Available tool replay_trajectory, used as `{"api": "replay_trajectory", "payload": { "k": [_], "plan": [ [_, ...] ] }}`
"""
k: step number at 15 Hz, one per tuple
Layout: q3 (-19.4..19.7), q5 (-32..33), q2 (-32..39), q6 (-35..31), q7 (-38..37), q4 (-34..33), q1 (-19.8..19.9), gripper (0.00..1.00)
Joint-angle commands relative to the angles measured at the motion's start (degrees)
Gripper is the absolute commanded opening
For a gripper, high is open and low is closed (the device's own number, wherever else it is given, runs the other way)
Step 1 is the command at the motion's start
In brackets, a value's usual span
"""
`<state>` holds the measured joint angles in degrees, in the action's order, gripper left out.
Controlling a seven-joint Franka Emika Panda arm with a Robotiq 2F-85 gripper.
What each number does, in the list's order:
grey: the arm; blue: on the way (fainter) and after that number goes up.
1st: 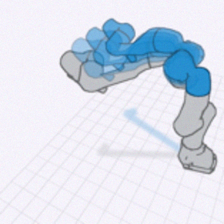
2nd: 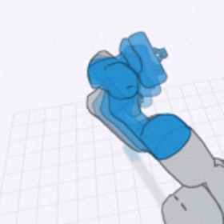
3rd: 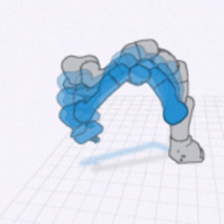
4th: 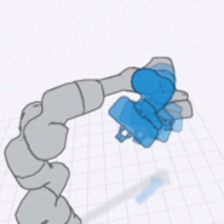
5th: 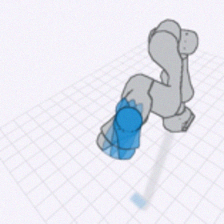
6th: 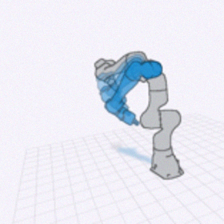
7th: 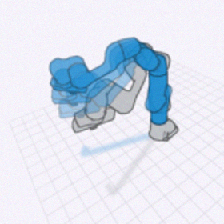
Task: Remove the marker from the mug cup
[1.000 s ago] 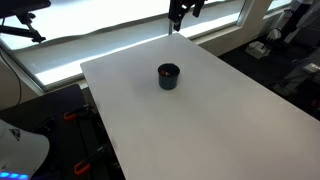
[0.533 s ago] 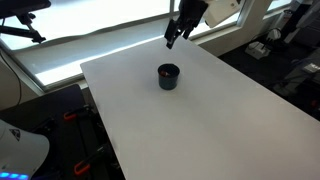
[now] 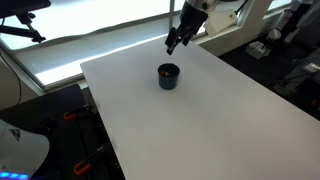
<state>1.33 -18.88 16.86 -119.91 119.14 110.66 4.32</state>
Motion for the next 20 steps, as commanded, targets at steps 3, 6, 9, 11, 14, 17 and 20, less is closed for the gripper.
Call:
{"api": "replay_trajectory", "payload": {
  "k": [3, 6, 9, 11, 14, 17, 20],
  "plan": [
    [-2.95, 2.79, 5.62, 4.43, -0.43, -4.92, 0.5, 1.0],
    [-4.11, 4.11, 8.53, 6.39, -0.84, -6.58, 0.52, 1.0],
    [-4.76, 3.6, 8.48, 4.48, -0.45, -4.78, 1.0, 1.0],
    [-4.83, 3.67, 9.38, 4.52, -0.47, -5.27, 1.09, 1.0],
    [-4.85, 4.01, 9.89, 4.89, -0.35, -5.57, 1.17, 1.0],
    [-4.94, 4.31, 10.97, 5.44, -0.45, -5.94, 1.14, 1.0],
    [-5.02, 4.72, 11.84, 5.67, -0.67, -6.07, 1.08, 1.0]
  ]
}}
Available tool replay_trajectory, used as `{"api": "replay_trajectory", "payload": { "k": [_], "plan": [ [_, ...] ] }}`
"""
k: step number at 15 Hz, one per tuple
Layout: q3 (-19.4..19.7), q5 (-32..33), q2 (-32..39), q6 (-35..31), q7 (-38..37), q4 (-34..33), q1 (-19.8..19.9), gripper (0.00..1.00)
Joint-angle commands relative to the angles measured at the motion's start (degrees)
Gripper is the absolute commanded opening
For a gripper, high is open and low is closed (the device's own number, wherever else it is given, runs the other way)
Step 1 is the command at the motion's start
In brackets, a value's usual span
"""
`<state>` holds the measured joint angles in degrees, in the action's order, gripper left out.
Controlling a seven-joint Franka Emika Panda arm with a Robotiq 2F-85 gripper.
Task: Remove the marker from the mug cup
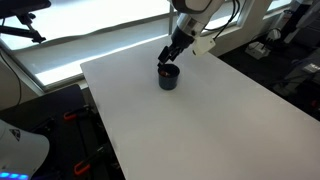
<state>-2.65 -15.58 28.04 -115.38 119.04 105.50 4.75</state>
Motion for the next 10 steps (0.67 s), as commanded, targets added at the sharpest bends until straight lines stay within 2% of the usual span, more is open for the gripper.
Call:
{"api": "replay_trajectory", "payload": {
  "k": [1, 10],
  "plan": [
    [-1.06, 1.57, 0.91, 1.21, -0.66, -0.92, 0.66, 1.0],
    [-1.33, 1.23, 1.27, 0.0, -0.41, -0.11, 1.01, 1.0]
  ]
}}
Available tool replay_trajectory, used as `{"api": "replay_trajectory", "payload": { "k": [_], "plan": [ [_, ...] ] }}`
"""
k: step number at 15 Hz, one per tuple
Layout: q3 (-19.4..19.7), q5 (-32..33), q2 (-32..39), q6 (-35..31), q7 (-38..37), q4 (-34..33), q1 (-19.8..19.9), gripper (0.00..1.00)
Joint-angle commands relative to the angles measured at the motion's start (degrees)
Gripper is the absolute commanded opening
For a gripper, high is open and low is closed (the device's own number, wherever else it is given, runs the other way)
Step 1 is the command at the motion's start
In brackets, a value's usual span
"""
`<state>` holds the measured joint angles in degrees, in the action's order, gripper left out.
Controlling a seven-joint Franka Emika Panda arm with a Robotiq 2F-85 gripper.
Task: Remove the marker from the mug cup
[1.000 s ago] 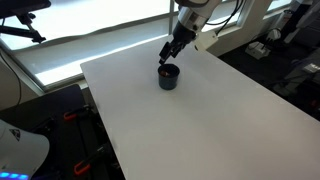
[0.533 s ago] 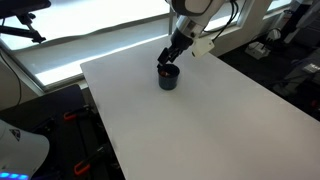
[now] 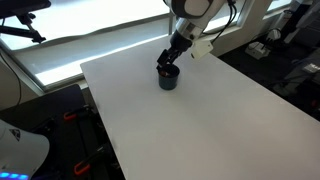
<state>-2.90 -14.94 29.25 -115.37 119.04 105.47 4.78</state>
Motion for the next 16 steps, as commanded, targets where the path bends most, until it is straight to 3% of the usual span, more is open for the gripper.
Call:
{"api": "replay_trajectory", "payload": {
  "k": [1, 4, 11, 12, 16],
  "plan": [
    [-1.09, 0.58, 0.05, 0.0, -0.41, -0.08, 0.98, 1.0],
    [-1.09, 0.58, 0.05, 0.0, -0.41, -0.08, 0.99, 1.0],
    [1.48, 6.86, -1.87, 8.73, 5.87, -1.05, 6.13, 1.0],
    [1.11, 5.73, -0.68, 5.62, 3.82, -0.53, 5.45, 1.0],
    [1.47, 5.97, -0.86, 7.06, 5.49, -0.87, 6.68, 1.0]
  ]
}}
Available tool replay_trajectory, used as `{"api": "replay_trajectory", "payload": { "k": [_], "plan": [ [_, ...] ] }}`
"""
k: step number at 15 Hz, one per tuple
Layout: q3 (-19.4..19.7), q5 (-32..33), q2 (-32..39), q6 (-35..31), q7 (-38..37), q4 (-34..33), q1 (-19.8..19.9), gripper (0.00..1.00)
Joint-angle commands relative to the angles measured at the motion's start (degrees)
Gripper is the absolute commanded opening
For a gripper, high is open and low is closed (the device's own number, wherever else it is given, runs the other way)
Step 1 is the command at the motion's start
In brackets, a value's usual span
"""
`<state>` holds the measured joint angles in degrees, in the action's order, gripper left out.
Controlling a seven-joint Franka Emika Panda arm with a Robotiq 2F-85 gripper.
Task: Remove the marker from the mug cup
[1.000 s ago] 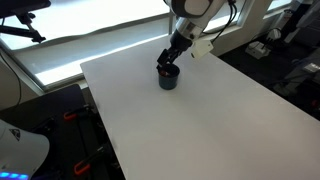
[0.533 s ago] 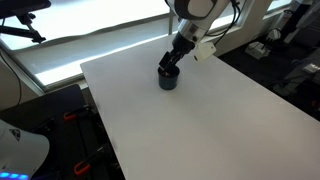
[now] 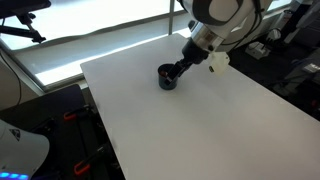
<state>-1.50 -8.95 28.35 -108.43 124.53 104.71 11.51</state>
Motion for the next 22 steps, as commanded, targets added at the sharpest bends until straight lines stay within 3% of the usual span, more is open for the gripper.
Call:
{"api": "replay_trajectory", "payload": {
  "k": [1, 13, 14, 22],
  "plan": [
    [-0.07, 0.16, 0.29, 0.11, 0.28, -0.5, -0.22, 1.0],
    [-3.64, 6.32, 9.74, 7.55, 3.16, -14.45, -5.7, 1.0],
    [-3.35, 4.86, 7.35, 4.43, 2.4, -10.61, -4.68, 1.0],
    [-3.86, 5.85, 10.46, 6.16, 2.52, -13.43, -5.76, 1.0]
  ]
}}
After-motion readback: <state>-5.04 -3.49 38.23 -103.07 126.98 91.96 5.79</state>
